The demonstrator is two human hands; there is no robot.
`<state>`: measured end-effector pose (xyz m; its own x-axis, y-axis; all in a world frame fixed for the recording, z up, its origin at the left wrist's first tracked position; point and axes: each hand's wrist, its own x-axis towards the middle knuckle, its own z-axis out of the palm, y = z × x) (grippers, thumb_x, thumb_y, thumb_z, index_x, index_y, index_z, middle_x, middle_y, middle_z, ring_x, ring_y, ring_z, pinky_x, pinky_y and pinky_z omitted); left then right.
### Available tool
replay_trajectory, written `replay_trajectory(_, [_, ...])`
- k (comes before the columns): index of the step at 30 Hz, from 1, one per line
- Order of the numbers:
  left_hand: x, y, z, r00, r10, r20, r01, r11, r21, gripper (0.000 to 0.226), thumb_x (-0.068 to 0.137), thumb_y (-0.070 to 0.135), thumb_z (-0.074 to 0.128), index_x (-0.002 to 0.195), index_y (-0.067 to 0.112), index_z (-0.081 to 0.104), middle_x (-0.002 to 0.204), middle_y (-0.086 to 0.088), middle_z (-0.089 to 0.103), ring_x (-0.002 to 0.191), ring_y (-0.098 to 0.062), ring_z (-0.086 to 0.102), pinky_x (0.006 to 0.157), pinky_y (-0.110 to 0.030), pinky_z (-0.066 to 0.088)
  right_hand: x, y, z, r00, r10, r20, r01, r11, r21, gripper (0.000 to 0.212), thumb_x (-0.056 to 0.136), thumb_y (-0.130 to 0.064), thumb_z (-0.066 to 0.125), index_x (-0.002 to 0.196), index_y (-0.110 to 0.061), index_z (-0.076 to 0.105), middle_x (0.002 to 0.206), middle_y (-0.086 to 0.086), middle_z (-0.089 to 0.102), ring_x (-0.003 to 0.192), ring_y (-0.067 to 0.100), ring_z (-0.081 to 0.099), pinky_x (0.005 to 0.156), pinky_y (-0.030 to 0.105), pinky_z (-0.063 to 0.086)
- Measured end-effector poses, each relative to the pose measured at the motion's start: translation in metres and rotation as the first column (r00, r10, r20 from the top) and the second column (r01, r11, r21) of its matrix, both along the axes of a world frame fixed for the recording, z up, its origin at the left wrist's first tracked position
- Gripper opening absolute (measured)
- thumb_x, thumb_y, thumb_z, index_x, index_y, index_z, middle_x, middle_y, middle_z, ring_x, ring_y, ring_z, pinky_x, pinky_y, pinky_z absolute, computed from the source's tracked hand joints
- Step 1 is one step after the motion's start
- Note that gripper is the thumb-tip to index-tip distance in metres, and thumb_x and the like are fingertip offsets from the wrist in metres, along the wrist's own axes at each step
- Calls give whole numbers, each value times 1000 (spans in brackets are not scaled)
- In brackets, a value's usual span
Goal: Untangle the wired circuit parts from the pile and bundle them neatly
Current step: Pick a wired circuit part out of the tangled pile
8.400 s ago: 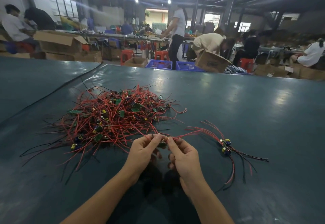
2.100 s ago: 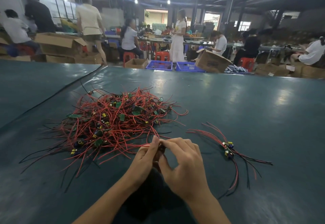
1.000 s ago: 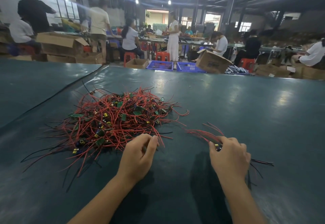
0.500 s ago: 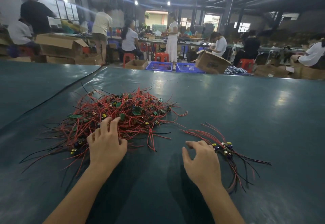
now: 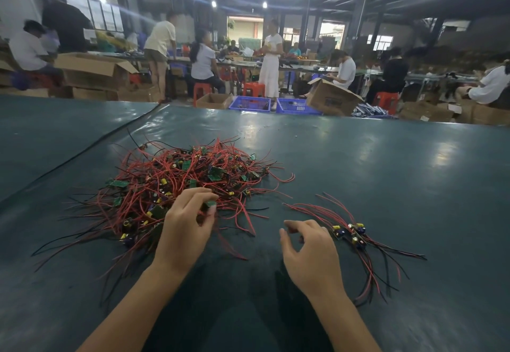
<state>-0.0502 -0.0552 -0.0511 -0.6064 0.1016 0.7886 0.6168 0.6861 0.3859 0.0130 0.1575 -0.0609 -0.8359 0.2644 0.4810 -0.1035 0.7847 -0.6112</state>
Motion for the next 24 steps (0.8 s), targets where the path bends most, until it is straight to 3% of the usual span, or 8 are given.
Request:
replay_trajectory(5, [15, 19, 6, 960, -141, -242, 150, 989, 18, 18, 88, 6, 70, 105, 0, 71, 116, -10, 64, 110, -20, 62, 94, -31, 52, 6, -22, 8, 970, 163, -181, -206, 946, -250, 6, 90, -26, 69, 93, -25, 75, 77, -15, 67, 68, 7, 59, 64, 15, 44])
replay_trajectory(8, [26, 32, 4, 917, -307, -254, 306, 951, -47, 25, 91, 11, 64, 113, 0, 67, 122, -11, 61, 115, -21, 59, 94, -34, 52, 9, -35, 15, 921, 341, -189, -387, 743, -545, 23, 93, -28, 64, 73, -31, 75, 63, -11, 65, 56, 2, 54, 55, 15, 42])
replay_trajectory(11, [34, 42, 1, 879, -419, -229, 411, 908, -82, 31, 90, 10, 64, 121, 8, 59, 128, -7, 55, 118, -18, 56, 96, -31, 50, 12, -40, 20, 891, 412, -190, -401, 519, -755, 34, 87, -37, 58, 68, -12, 72, 60, 0, 62, 55, 9, 55, 49, 18, 43])
replay_trajectory(14, [36, 45, -1, 859, -456, -234, 453, 889, -68, 35, 87, 9, 67, 120, 11, 55, 130, -7, 50, 119, -16, 56, 98, -26, 49, 12, -40, 21, 899, 394, -191, -367, 439, -820, 27, 83, -36, 60, 74, -15, 74, 64, 1, 67, 55, 11, 60, 42, 20, 43])
replay_trajectory(17, [36, 46, -2, 858, -454, -238, 462, 886, -24, 27, 86, 7, 67, 110, 12, 56, 123, -9, 52, 110, -20, 59, 92, -27, 52, 12, -37, 22, 913, 335, -233, -370, 439, -819, 14, 82, -28, 67, 84, -17, 75, 71, 3, 72, 63, 14, 67, 42, 22, 47])
replay_trajectory(20, [37, 46, -2, 898, -400, -183, 423, 900, 109, 9, 84, 12, 62, 93, 10, 58, 95, -4, 61, 87, -18, 61, 73, -34, 53, 12, -34, 21, 918, 276, -284, -386, 458, -801, 11, 86, -11, 71, 85, -19, 77, 80, 5, 75, 69, 18, 68, 45, 24, 49])
replay_trajectory(22, [38, 48, -1, 919, -392, -47, 388, 876, 287, 12, 88, 21, 57, 87, 10, 61, 81, 2, 63, 75, -14, 61, 66, -36, 51, 13, -32, 20, 922, 256, -289, -386, 587, -711, 16, 86, -10, 73, 85, -25, 77, 82, 2, 74, 71, 18, 66, 49, 28, 51])
replay_trajectory(24, [39, 50, 0, 894, -439, 89, 361, 824, 437, 21, 89, 32, 54, 91, 13, 64, 80, 4, 66, 75, -15, 64, 68, -36, 53, 13, -32, 19, 921, 264, -286, -385, 719, -578, 13, 84, -15, 75, 85, -28, 75, 83, -4, 70, 72, 17, 66, 52, 31, 52])
